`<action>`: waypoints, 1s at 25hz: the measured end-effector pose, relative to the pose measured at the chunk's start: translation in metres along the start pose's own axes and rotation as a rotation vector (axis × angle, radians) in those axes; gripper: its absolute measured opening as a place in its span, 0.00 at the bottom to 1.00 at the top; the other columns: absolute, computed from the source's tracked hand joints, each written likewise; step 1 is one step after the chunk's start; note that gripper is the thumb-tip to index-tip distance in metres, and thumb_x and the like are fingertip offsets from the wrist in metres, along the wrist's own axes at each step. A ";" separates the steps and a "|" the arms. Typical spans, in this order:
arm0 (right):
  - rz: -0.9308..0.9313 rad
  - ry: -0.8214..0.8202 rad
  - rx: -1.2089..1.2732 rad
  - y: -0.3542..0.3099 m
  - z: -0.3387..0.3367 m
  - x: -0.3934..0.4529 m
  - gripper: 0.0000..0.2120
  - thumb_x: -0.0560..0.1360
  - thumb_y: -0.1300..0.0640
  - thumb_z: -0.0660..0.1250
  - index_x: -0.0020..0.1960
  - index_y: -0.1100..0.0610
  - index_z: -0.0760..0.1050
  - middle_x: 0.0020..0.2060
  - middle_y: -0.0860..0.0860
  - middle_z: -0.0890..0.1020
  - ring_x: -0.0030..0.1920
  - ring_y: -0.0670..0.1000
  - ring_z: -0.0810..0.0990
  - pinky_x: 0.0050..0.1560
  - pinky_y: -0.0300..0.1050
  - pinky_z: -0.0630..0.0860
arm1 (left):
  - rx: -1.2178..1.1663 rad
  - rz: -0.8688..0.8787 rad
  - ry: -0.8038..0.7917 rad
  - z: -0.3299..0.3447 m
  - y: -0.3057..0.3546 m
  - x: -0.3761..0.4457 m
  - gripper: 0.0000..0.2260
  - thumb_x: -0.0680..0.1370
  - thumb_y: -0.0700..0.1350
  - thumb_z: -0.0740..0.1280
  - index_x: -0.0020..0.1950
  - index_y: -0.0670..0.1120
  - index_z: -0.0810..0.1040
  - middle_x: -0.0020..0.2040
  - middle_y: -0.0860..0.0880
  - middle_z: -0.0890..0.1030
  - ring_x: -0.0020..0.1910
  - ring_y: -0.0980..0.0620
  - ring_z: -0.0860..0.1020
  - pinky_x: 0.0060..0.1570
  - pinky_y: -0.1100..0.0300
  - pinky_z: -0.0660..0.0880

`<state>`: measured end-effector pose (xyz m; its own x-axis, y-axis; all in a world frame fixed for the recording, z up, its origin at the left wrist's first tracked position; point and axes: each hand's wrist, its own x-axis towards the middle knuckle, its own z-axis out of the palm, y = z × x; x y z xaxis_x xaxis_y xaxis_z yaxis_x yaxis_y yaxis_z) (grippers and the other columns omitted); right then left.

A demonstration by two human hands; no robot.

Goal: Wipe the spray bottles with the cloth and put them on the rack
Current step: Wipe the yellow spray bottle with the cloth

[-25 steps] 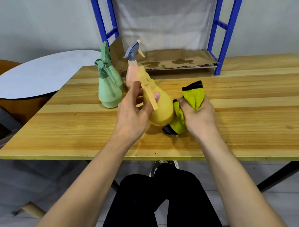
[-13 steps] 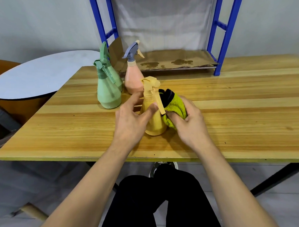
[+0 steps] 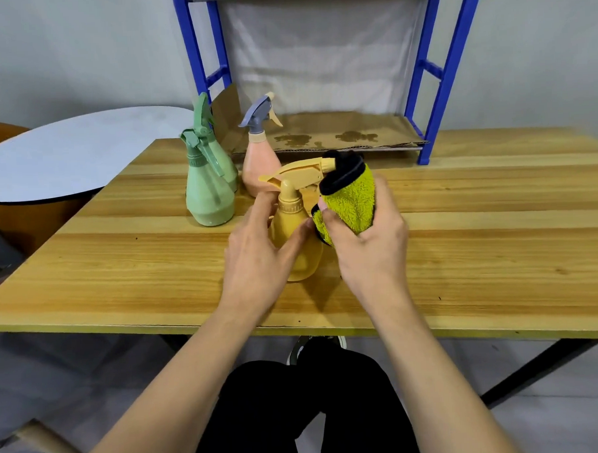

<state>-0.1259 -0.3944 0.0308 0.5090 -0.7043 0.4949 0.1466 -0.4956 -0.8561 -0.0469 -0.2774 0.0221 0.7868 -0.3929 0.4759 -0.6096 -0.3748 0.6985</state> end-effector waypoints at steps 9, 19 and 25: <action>-0.034 -0.114 -0.791 0.022 -0.046 -0.002 0.34 0.71 0.53 0.77 0.74 0.50 0.69 0.66 0.53 0.73 0.65 0.57 0.71 0.64 0.55 0.72 | -0.023 -0.048 0.021 0.003 -0.007 0.000 0.22 0.77 0.61 0.72 0.66 0.56 0.71 0.58 0.61 0.74 0.57 0.56 0.76 0.55 0.52 0.78; -0.189 -0.602 -0.794 0.045 -0.080 0.009 0.20 0.81 0.39 0.59 0.73 0.36 0.70 0.76 0.41 0.67 0.77 0.46 0.62 0.75 0.45 0.50 | -0.056 -0.081 -0.145 -0.005 -0.029 -0.003 0.31 0.80 0.49 0.71 0.80 0.52 0.63 0.76 0.51 0.72 0.71 0.51 0.73 0.70 0.43 0.74; -0.076 -0.440 -0.801 0.071 -0.078 0.008 0.20 0.80 0.40 0.59 0.72 0.37 0.71 0.72 0.44 0.73 0.72 0.50 0.70 0.75 0.52 0.60 | -0.048 -0.014 -0.206 0.016 -0.017 0.017 0.33 0.76 0.57 0.72 0.80 0.54 0.65 0.75 0.53 0.73 0.69 0.53 0.75 0.66 0.47 0.77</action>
<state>-0.1775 -0.4749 -0.0146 0.8231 -0.4796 0.3040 -0.3554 -0.8527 -0.3829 -0.0244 -0.2911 0.0102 0.7562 -0.5528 0.3501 -0.5894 -0.3429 0.7315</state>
